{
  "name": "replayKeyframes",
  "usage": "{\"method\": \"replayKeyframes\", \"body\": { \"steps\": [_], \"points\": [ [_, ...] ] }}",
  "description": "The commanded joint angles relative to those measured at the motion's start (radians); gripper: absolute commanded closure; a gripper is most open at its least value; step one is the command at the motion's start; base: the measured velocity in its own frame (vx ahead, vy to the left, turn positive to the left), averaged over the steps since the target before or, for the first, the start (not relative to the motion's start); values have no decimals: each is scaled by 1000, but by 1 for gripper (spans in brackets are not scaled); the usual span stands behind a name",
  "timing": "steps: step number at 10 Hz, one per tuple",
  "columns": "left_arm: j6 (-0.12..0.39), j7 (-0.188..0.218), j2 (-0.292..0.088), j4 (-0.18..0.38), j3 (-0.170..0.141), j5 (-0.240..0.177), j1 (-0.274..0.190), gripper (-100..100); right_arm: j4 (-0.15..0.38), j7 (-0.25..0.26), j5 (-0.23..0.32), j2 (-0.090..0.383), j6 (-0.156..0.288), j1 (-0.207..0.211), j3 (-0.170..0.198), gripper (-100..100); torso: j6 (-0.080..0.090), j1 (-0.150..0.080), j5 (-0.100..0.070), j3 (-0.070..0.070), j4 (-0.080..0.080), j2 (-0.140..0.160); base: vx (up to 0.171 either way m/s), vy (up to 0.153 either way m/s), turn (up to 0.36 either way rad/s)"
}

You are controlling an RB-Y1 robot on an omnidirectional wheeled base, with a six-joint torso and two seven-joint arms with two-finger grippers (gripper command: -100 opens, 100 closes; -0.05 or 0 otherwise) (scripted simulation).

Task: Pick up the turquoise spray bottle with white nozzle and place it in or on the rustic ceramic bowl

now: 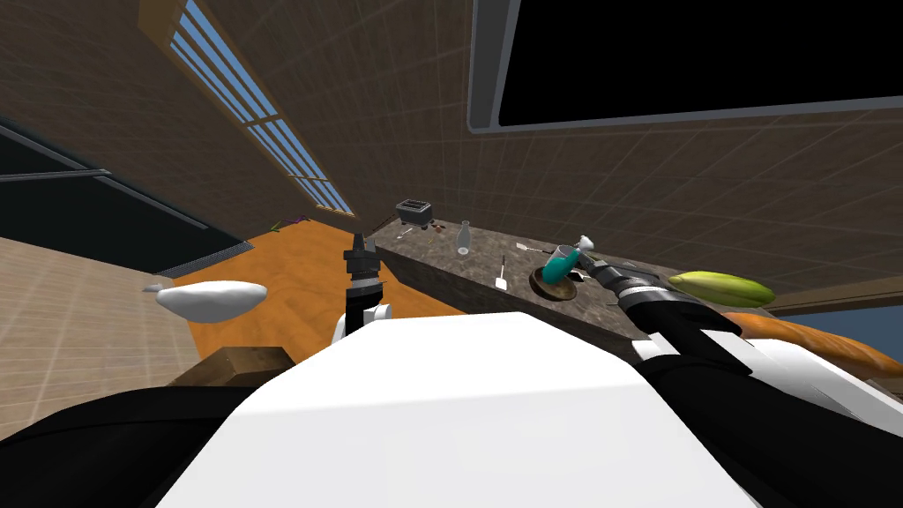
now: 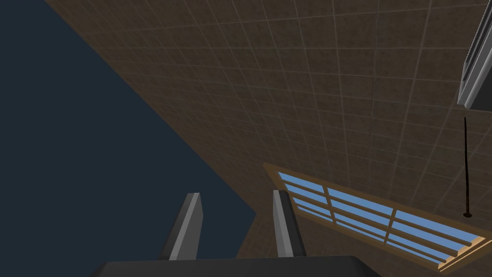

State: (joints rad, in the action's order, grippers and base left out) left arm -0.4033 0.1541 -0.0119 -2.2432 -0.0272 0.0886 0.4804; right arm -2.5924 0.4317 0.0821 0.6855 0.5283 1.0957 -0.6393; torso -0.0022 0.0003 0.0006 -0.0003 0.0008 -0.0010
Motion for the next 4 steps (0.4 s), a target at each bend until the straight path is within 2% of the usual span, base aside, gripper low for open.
{"method": "replayKeyframes", "body": {
  "steps": [1, 4],
  "points": [
    [0, 0, 0, 0, 0, 0, 0, 0, 0, 0, 0, 0, 0, 0, 0, 0, 0, 0, 0, 0, 0, 0, 0, 0, 0],
    [0, 0, 0, 0, 0, 0, 0, 0, 0, 0, 0, 0, 0, 0, 0, 0, 0, 0, 0, 0, 0, 0, 0, 0, 0]
  ]
}}
